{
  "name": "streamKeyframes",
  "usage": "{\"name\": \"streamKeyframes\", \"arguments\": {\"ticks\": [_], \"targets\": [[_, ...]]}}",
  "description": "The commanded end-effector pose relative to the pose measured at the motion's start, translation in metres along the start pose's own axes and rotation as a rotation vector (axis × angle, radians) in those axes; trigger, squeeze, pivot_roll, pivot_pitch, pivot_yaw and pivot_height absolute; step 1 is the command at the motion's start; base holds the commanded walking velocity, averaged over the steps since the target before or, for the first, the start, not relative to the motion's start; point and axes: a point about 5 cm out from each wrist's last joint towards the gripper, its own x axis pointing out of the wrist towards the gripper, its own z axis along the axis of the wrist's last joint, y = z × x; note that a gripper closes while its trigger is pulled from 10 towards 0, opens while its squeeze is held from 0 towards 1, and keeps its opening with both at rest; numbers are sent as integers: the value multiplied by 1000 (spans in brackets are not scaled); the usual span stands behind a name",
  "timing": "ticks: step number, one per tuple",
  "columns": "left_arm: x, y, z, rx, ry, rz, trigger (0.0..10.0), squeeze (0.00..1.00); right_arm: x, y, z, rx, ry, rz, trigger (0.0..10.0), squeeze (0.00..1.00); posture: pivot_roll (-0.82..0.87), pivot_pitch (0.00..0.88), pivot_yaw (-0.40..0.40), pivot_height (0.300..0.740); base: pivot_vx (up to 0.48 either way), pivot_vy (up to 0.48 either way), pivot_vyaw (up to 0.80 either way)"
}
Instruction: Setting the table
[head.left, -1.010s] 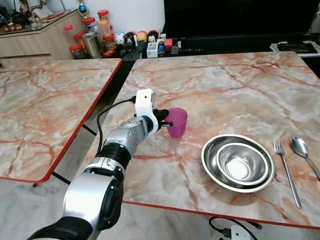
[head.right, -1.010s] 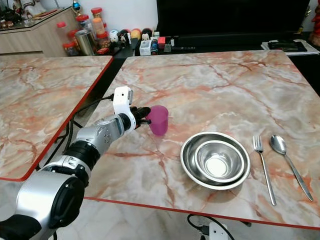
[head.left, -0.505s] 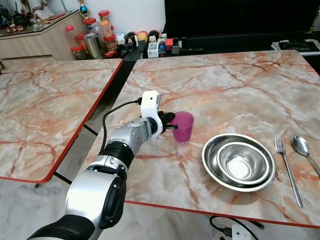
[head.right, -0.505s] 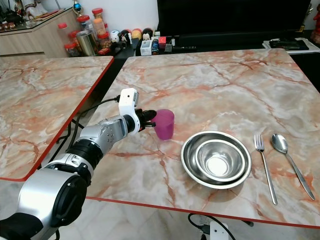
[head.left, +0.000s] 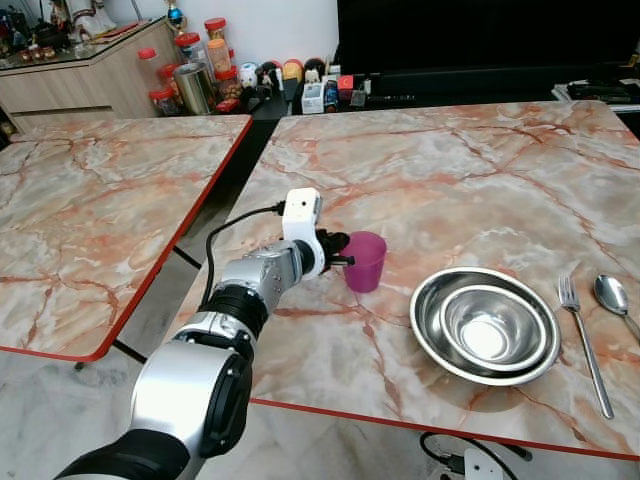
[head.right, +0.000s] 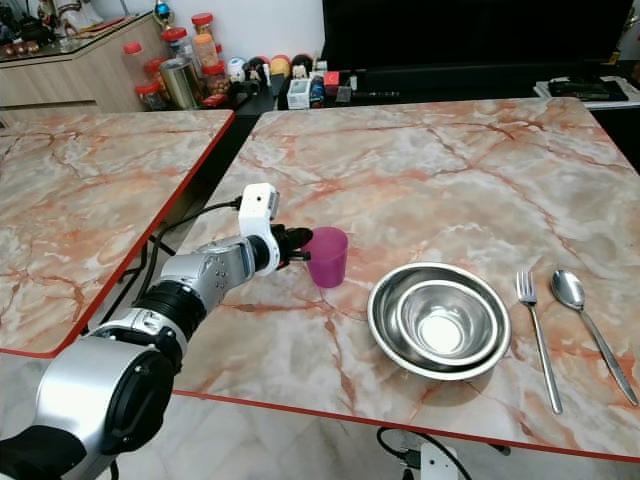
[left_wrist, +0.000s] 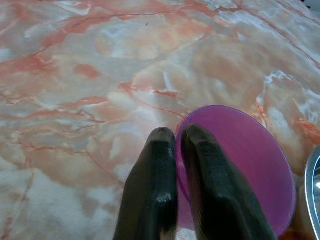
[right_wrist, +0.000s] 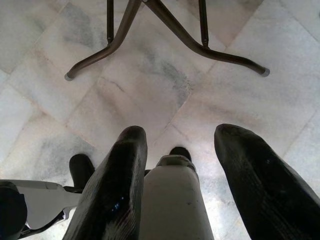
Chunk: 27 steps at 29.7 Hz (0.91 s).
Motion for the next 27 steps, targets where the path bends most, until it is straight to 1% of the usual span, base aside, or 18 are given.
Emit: {"name": "streamKeyframes", "arguments": {"ticks": [1, 11, 13, 14, 17, 18, 21, 22, 23, 26, 27], "targets": [[-1, 1, 3, 22, 4, -3, 10000, 1000, -4, 5, -15, 14, 60, 15, 10000, 0, -76, 0, 153, 719, 0, 0, 0], [-1, 0, 7, 28, -10, -11, 10000, 1000, -4, 5, -14, 16, 60, 12, 10000, 0, -75, 0, 153, 719, 0, 0, 0], [-2, 1, 11, 22, -23, -6, 10000, 1000, -3, 5, -13, 14, 59, 14, 10000, 0, -72, 0, 145, 719, 0, 0, 0], [-3, 2, 17, 18, -47, -2, 10000, 1000, -3, 5, -12, 10, 58, 17, 10000, 0, -69, 0, 143, 719, 0, 0, 0], [-3, 2, 19, 17, -54, -1, 10000, 1000, -3, 5, -12, 9, 58, 18, 10000, 0, -69, 0, 143, 719, 0, 0, 0], [-6, 4, 28, 3, -87, 10, 10000, 0, -2, 5, -10, 4, 55, 21, 10000, 0, -64, 0, 136, 719, 0, 0, 0], [-12, 10, 42, 0, -140, 26, 10000, 0, -1, 5, -7, 0, 50, 24, 10000, 0, -63, 0, 131, 719, 0, 0, 0], [-12, 10, 42, 0, -140, 26, 10000, 0, -1, 5, -7, 0, 50, 24, 10000, 0, -63, 0, 131, 719, 0, 0, 0], [-17, 16, 49, -1, -169, 32, 10000, 0, 0, 5, -4, -1, 45, 25, 10000, 0, -62, 0, 125, 719, 0, 0, 0], [-24, 22, 56, -2, -210, 42, 10000, 0, 1, 5, -1, -4, 40, 26, 10000, 0, -58, 0, 118, 719, 0, 0, 0], [-31, 28, 62, -8, -258, 52, 10000, 0, 2, 5, 0, -6, 37, 26, 10000, 0, -56, 0, 115, 719, 0, 0, 0]]}}
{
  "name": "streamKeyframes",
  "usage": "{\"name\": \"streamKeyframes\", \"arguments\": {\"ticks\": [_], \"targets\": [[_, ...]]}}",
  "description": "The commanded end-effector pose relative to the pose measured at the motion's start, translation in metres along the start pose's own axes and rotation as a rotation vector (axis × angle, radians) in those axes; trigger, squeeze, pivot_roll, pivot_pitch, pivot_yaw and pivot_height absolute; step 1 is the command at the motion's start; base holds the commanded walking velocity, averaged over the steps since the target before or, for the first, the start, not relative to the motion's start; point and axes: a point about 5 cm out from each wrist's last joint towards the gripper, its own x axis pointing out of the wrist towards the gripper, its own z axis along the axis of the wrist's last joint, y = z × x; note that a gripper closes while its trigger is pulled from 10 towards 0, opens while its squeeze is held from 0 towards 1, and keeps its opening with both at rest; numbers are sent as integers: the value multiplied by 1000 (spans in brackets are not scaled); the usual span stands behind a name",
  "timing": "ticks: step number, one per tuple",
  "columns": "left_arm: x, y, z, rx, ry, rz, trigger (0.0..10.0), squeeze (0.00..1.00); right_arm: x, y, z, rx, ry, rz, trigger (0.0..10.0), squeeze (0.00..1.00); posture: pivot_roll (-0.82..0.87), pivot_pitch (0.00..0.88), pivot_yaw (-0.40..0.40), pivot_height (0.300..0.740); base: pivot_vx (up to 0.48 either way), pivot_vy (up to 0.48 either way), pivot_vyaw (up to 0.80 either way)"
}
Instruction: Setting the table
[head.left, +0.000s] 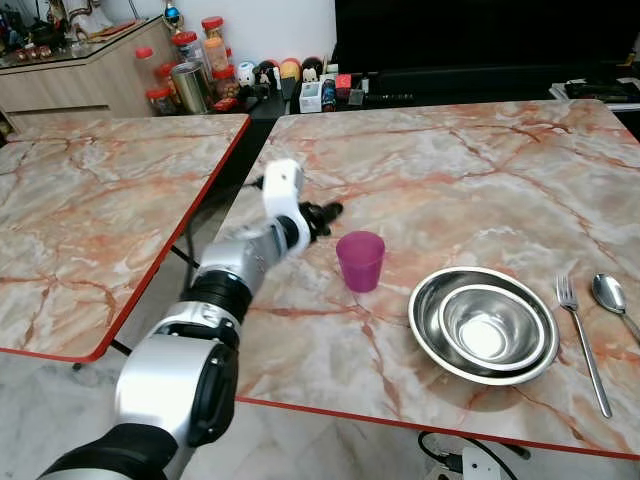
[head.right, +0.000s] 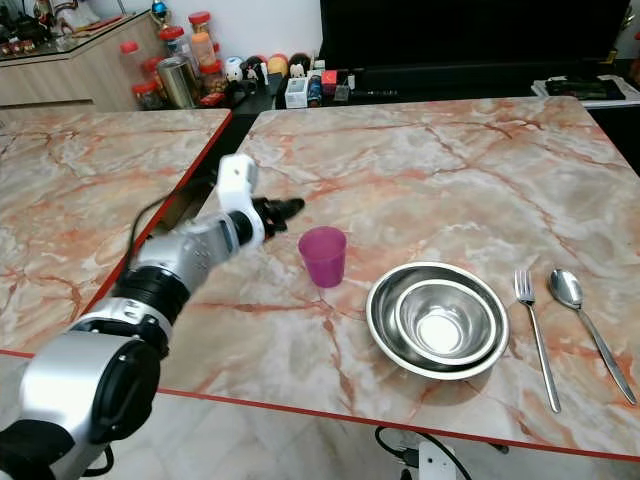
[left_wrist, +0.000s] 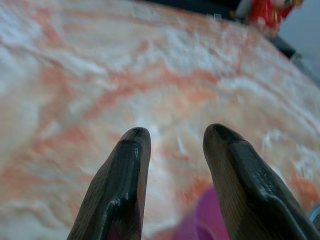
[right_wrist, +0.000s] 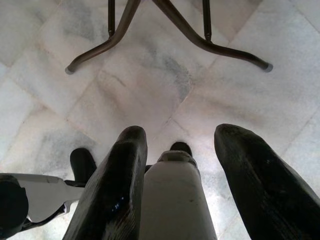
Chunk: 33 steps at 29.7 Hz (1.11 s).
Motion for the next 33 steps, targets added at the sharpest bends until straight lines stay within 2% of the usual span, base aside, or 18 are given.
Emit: {"name": "streamKeyframes", "arguments": {"ticks": [1, 2, 5, 6, 8, 9, 10, 13, 14, 17, 18, 22, 23, 26, 28, 29, 31, 33], "targets": [[-7, 10, 10, -12, -53, 26, 10000, 0, 0, 4, -4, 0, 23, 15, 10000, 0, -56, 0, 115, 719, 0, 0, 0], [-17, 24, 23, -19, -164, 97, 10000, 0, 0, 4, -1, -7, 18, 17, 10000, 0, -52, 0, 106, 719, 0, 0, 0], [-33, 44, 33, -23, -278, 199, 10000, 0, 2, 3, 3, -16, 11, 21, 10000, 0, -47, 0, 99, 719, 0, 0, 0], [-51, 65, 33, 13, -324, 303, 10000, 0, 2, 3, 6, -24, 6, 26, 10000, 0, -40, 0, 92, 719, 0, 0, 0], [-67, 82, 31, 78, -338, 396, 10000, 0, 3, 3, 8, -32, 3, 30, 10000, 0, -33, 0, 87, 719, 0, 0, 0], [-79, 95, 27, 107, -338, 464, 10000, 0, 3, 3, 9, -39, 1, 33, 10000, 0, -28, 0, 81, 719, 0, 0, 0], [-79, 95, 27, 107, -338, 464, 10000, 0, 3, 3, 9, -39, 1, 33, 10000, 0, -28, 0, 81, 719, 0, 0, 0], [-110, 120, 21, 220, -338, 615, 10000, 0, 4, 3, 12, -54, -1, 42, 10000, 0, -10, 0, 65, 719, 0, 0, 0], [-126, 132, 18, 261, -339, 687, 10000, 0, 5, 3, 13, -62, -2, 46, 10000, 0, 0, 0, 58, 719, 0, 0, 0], [-151, 147, 13, 351, -334, 809, 10000, 0, 5, 4, 14, -73, -1, 52, 10000, 0, 7, 0, 53, 719, 0, 0, 0], [-165, 155, 9, 400, -335, 875, 10000, 0, 5, 5, 15, -78, -1, 56, 10000, 0, 13, 0, 50, 719, 0, 0, 0], [-191, 171, -8, 437, -295, 1010, 10000, 0, 6, 6, 17, -84, -4, 60, 10000, 0, 18, 0, 48, 719, 0, 0, 0], [-206, 181, -22, 411, -265, 1099, 10000, 0, 6, 7, 18, -87, -7, 63, 10000, 0, 15, 0, 49, 719, 0, 0, 0], [-230, 193, -46, 401, -200, 1236, 10000, 0, 7, 7, 21, -88, -13, 63, 10000, 0, 13, 0, 49, 719, 0, 0, 0], [-239, 197, -58, 407, -165, 1278, 10000, 0, 7, 6, 22, -89, -15, 63, 10000, 0, 12, 0, 48, 719, 0, 0, 0], [-244, 198, -65, 410, -138, 1305, 10000, 0, 7, 6, 22, -90, -15, 62, 10000, 0, 11, 0, 46, 719, 0, 0, 0], [-264, 207, -97, 378, 0, 1403, 10000, 0, 7, 6, 22, -91, -16, 61, 10000, 0, 11, 0, 46, 719, 0, 0, 0], [-268, 207, -110, 371, 51, 1411, 10000, 0, 7, 5, 23, -92, -15, 61, 10000, 0, 7, 0, 47, 719, 0, 0, 0]]}}
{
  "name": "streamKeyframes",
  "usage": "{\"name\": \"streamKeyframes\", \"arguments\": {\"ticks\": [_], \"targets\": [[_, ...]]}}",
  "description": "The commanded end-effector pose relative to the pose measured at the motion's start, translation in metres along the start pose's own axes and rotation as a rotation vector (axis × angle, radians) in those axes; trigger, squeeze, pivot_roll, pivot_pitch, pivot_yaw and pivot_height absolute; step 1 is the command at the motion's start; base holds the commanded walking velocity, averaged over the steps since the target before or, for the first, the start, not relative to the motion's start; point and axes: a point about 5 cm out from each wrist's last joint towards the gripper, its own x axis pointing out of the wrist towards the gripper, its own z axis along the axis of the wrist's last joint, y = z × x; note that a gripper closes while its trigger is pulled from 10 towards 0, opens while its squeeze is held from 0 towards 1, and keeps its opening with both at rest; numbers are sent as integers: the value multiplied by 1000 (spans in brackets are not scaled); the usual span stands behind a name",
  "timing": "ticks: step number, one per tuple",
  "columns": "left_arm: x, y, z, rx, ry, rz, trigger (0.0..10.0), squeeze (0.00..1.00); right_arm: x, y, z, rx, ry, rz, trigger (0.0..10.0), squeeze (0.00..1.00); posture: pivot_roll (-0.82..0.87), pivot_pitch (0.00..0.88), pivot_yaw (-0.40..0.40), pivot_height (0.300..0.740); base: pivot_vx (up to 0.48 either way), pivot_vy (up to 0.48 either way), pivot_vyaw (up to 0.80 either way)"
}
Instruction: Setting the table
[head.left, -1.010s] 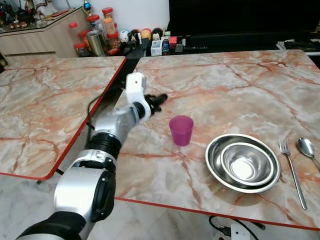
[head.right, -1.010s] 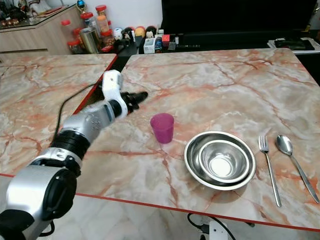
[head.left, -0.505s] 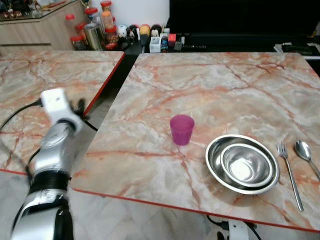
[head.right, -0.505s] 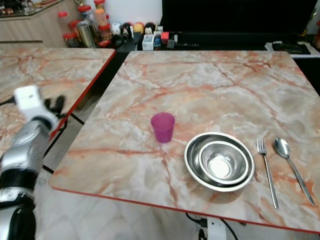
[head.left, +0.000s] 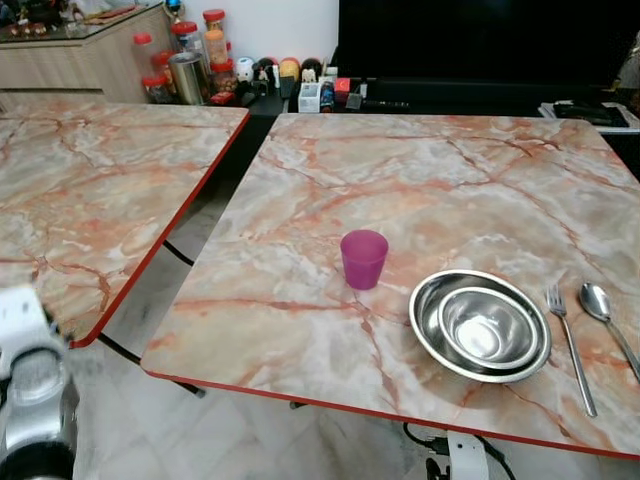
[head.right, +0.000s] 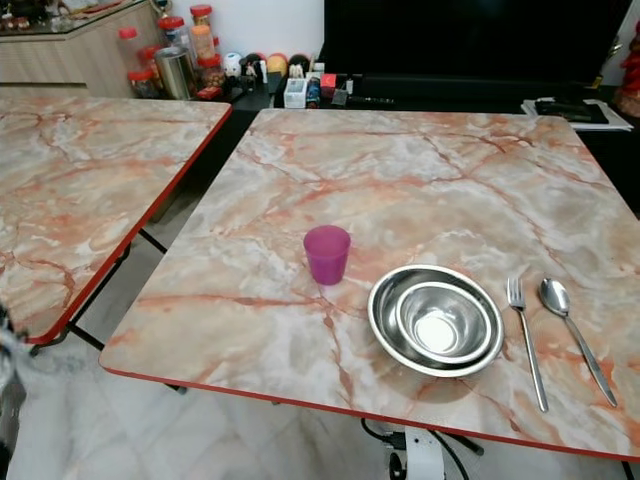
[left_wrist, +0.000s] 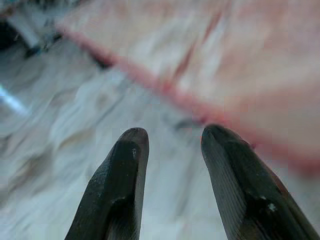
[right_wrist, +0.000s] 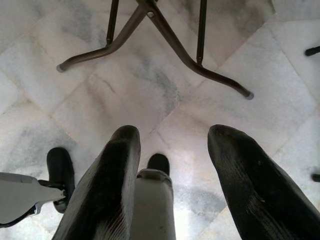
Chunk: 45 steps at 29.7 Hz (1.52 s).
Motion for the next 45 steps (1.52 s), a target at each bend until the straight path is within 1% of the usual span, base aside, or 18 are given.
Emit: {"name": "streamKeyframes", "arguments": {"ticks": [1, 5, 6, 7, 8, 9, 10, 11, 14, 16, 17, 20, 23, 25, 29, 33, 36, 45], "targets": [[-4, 4, -22, 46, 72, 12, 10000, 0, 0, 0, 0, 0, 3, 2, 10000, 0, 2, 0, 49, 719, 0, 0, 0], [-16, -1, -54, 81, 187, -20, 10000, 0, 0, -1, 1, 0, 3, 0, 10000, 0, -3, 0, 50, 719, 0, 0, 0], [-25, -7, -71, 116, 249, -72, 10000, 0, 0, -1, 1, 0, 3, -1, 10000, 0, -4, 0, 51, 719, 0, 0, 0], [-27, -8, -74, 124, 261, -83, 10000, 0, 0, -1, 1, 0, 3, -2, 10000, 0, -8, 0, 52, 719, 0, 0, 0], [-33, -15, -84, 122, 312, -142, 10000, 0, 0, -1, 1, 1, 3, -3, 10000, 0, -10, 0, 52, 719, 0, 0, 0], [-35, -16, -86, 120, 325, -158, 10000, 0, 0, -1, 1, 1, 3, -3, 10000, 0, -10, 0, 52, 719, 0, 0, 0], [-44, -30, -95, 129, 363, -269, 10000, 0, 0, -1, 1, 2, 2, -4, 10000, 0, -11, 0, 51, 719, 0, 0, 0], [-47, -33, -97, 132, 373, -298, 10000, 0, 0, -1, 1, 2, 3, -4, 10000, 0, -11, 0, 51, 719, 0, 0, 0], [-48, -35, -98, 133, 378, -313, 10000, 0, 0, -2, 1, 2, 3, -4, 10000, 0, -11, 0, 51, 719, 0, 0, 0], [-67, -57, -113, 176, 440, -484, 10000, 0, 0, -2, 1, -9, 6, -2, 10000, 0, -11, 0, 40, 719, 0, 0, 0], [-85, -73, -124, 224, 500, -626, 10000, 0, 1, -2, 2, -19, 4, 1, 10000, 0, -13, 0, 37, 719, 0, 0, 0], [-101, -83, -135, 300, 539, -715, 10000, 0, 1, -2, 5, -27, -3, 5, 10000, 0, -15, 0, 24, 719, 0, 0, 0], [-111, -86, -143, 337, 567, -738, 10000, 0, 2, -4, 6, -32, -4, 3, 10000, 0, -18, 0, 20, 719, 0, 0, 0], [-120, -86, -151, 342, 617, -729, 10000, 0, 2, -5, 8, -32, -10, 1, 10000, 0, -37, 0, 21, 719, 0, 0, 0], [-125, -89, -153, 342, 622, -738, 10000, 0, 2, -6, 10, -27, -16, -2, 10000, 0, -43, 0, 21, 719, 0, 0, 0], [-127, -93, -152, 348, 623, -758, 10000, 0, 3, -6, 12, -26, -21, -1, 10000, 0, -41, 0, 17, 719, 0, 0, 0], [-125, -97, -148, 314, 613, -742, 10000, 0, 3, -5, 13, -16, -24, -12, 10000, 0, -34, 0, 6, 719, 0, 0, 0], [-125, -97, -149, 308, 630, -745, 10000, 0, 3, -2, 12, 8, -19, -9, 10000, 0, -38, 0, 22, 719, 0, 0, 0]]}}
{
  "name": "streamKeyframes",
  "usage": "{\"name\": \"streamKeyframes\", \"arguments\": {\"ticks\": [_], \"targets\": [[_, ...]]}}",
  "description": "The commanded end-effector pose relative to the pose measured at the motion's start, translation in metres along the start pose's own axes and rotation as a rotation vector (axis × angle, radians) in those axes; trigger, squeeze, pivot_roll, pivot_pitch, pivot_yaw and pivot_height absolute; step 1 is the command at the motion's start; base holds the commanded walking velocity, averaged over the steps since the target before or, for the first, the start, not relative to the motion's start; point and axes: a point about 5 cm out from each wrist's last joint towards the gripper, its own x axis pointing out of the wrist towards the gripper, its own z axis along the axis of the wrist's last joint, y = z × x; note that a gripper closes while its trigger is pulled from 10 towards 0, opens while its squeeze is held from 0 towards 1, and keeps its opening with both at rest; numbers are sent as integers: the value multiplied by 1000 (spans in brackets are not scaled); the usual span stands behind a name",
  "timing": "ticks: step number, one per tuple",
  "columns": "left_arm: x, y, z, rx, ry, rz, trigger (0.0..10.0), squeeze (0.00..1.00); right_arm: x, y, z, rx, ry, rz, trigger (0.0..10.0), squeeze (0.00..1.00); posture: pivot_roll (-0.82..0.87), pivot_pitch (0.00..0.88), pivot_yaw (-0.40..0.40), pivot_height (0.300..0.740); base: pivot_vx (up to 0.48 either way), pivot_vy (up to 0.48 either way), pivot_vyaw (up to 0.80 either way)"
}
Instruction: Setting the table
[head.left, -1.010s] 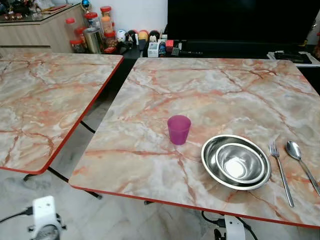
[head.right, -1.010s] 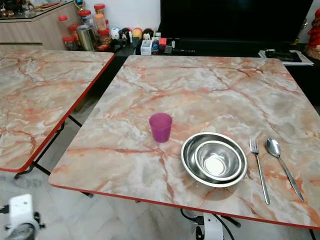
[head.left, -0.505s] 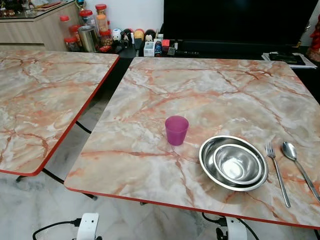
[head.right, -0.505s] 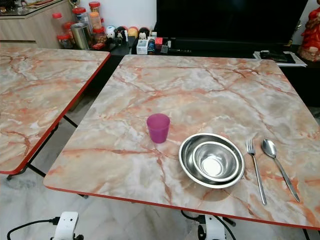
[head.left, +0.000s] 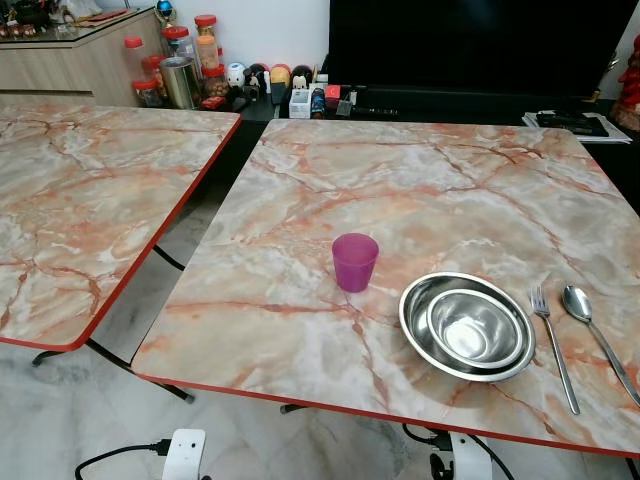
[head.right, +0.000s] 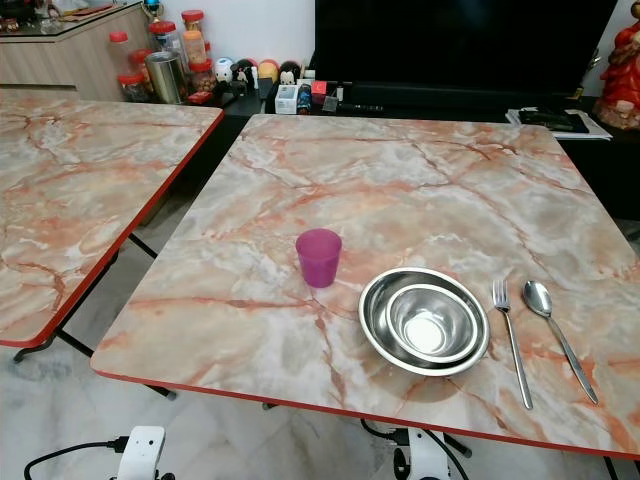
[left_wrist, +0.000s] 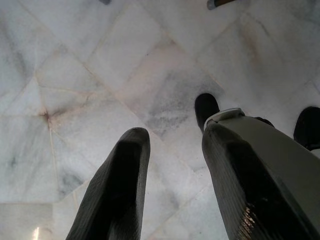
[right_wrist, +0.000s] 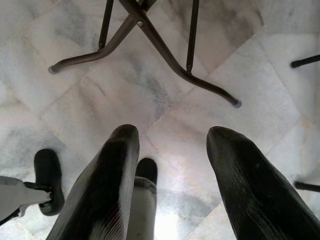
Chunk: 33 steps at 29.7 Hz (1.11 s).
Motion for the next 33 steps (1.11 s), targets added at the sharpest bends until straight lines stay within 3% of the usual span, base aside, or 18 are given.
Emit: {"name": "streamKeyframes", "arguments": {"ticks": [1, 33], "targets": [[0, 0, -2, 3, 18, -2, 10000, 0, 2, 1, 6, 29, -13, -7, 10000, 0, -40, 0, 24, 719, 0, 0, 0], [0, 5, -3, -12, 27, 30, 10000, 0, 3, 5, 10, 43, -23, 3, 10000, 0, -37, 0, 38, 719, 0, 365, 0]]}}
